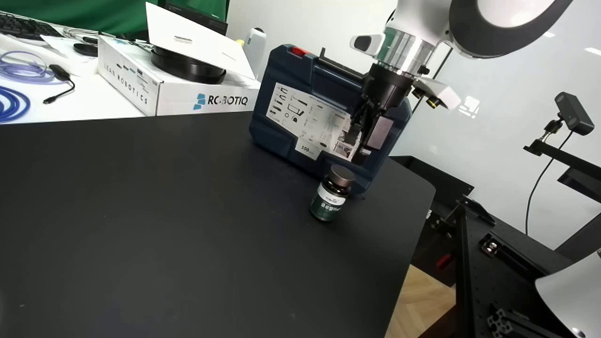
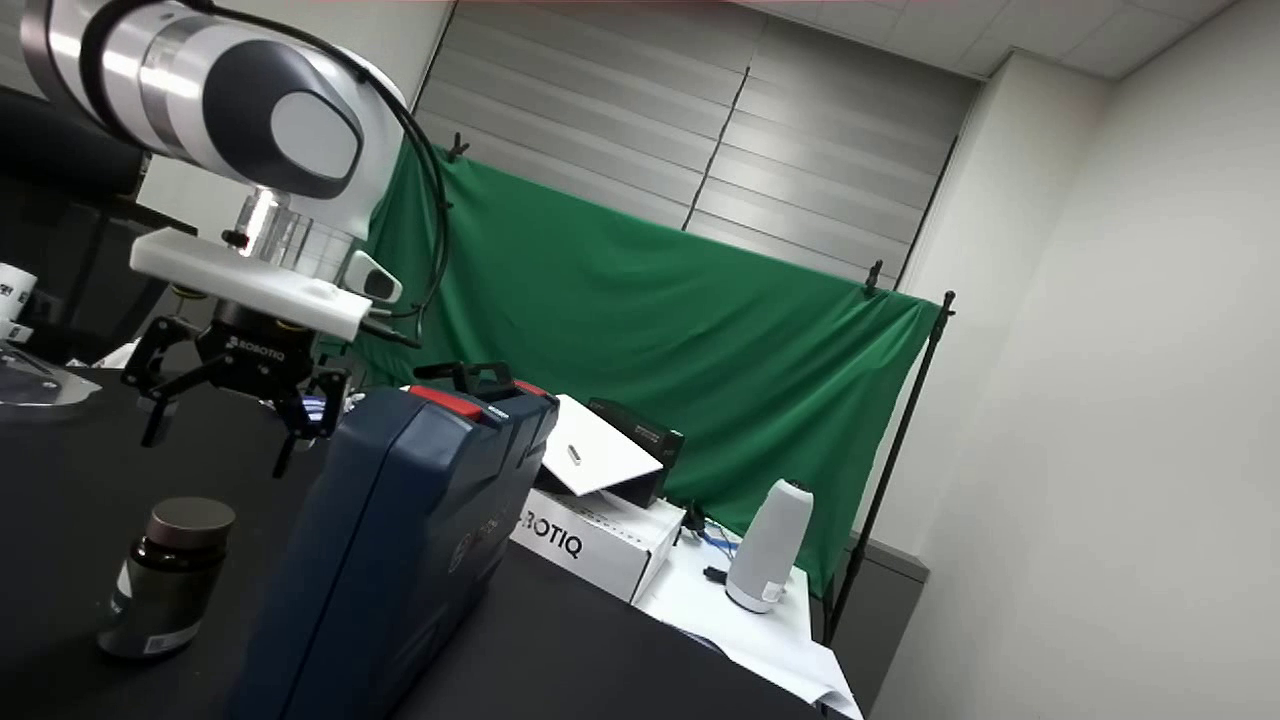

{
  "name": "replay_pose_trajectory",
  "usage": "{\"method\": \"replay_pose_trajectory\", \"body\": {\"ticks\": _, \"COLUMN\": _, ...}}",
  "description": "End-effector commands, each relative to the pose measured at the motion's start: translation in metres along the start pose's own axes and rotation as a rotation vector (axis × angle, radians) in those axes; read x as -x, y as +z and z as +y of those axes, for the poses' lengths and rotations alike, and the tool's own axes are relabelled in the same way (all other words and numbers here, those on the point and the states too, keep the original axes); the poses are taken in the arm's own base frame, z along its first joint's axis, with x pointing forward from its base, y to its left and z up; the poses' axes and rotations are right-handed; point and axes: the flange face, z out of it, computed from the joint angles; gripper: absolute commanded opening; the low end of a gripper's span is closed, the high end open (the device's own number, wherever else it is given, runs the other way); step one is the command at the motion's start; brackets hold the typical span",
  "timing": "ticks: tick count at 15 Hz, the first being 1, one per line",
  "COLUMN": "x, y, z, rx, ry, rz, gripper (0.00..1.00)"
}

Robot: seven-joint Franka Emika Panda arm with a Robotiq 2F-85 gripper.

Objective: Move the bottle to the right

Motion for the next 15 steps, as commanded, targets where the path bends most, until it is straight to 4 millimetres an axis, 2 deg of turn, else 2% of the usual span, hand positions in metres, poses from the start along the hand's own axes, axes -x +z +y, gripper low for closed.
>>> {"method": "replay_pose_trajectory", "body": {"ticks": 1, "x": 0.007, "y": 0.018, "z": 0.004, "rx": 0.018, "ry": -0.018, "rz": 0.028, "gripper": 1.00}}
{"method": "replay_pose_trajectory", "body": {"ticks": 7, "x": 0.012, "y": 0.041, "z": 0.004, "rx": 0.007, "ry": -0.019, "rz": 0.029, "gripper": 1.00}}
{"method": "replay_pose_trajectory", "body": {"ticks": 15, "x": 0.013, "y": 0.050, "z": 0.002, "rx": -0.004, "ry": -0.015, "rz": 0.013, "gripper": 1.00}}
